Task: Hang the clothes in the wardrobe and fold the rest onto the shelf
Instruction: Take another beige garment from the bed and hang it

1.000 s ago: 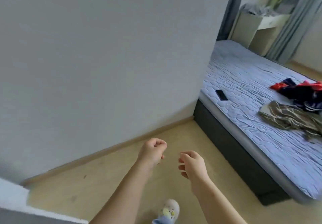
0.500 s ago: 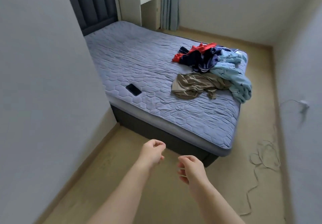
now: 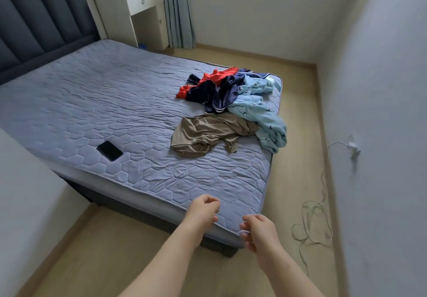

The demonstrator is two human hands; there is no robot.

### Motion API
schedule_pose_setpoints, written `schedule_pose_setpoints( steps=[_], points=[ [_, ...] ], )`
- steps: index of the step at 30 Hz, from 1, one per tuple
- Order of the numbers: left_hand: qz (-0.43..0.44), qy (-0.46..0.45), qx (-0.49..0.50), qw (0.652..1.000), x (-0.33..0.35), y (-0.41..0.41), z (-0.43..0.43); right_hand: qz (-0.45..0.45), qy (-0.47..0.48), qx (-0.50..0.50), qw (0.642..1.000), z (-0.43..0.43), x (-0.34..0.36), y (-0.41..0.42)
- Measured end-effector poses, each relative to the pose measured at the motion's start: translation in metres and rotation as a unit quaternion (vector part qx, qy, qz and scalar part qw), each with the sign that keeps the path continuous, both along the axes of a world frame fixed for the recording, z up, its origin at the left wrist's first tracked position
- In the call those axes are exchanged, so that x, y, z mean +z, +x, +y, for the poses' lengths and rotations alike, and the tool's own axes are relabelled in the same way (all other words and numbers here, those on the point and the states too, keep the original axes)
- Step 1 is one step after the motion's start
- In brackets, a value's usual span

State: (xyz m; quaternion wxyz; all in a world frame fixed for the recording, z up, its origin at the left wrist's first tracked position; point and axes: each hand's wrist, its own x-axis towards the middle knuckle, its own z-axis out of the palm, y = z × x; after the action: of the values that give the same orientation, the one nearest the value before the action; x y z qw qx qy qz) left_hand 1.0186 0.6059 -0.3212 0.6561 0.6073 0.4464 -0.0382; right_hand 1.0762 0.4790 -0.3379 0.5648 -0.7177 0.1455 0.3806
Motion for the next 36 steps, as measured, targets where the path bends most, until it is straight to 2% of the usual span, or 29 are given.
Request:
schedule_pose_setpoints(
  steps=[7, 19, 23, 31, 36],
  points=[
    [0.041, -0.008, 0.032, 0.999, -0.012, 0.089, 0.018, 0.031, -0.02, 0.027, 0.999, 0.013, -0.017, 0.095],
    [0.041, 0.012, 0.044, 0.998, -0.024, 0.24, 0.115, 0.042, -0.007, 0.027, 0.999, 0.109, -0.016, 0.247],
    [0.06, 0.013, 0.052, 0.997, -0.043, 0.303, 0.14, 0.051, -0.023, 0.048, 0.997, 0.133, -0.035, 0.312],
    [0.113, 0.003, 0.145, 0.983, -0.125, 0.424, 0.187, 0.052, -0.086, 0.185, 0.978, 0.197, -0.105, 0.454],
    [0.163, 0.038, 0.144, 0.975, -0.192, 0.48, 0.222, 0.011, -0.117, 0.265, 0.957, 0.239, -0.164, 0.527]
  ],
)
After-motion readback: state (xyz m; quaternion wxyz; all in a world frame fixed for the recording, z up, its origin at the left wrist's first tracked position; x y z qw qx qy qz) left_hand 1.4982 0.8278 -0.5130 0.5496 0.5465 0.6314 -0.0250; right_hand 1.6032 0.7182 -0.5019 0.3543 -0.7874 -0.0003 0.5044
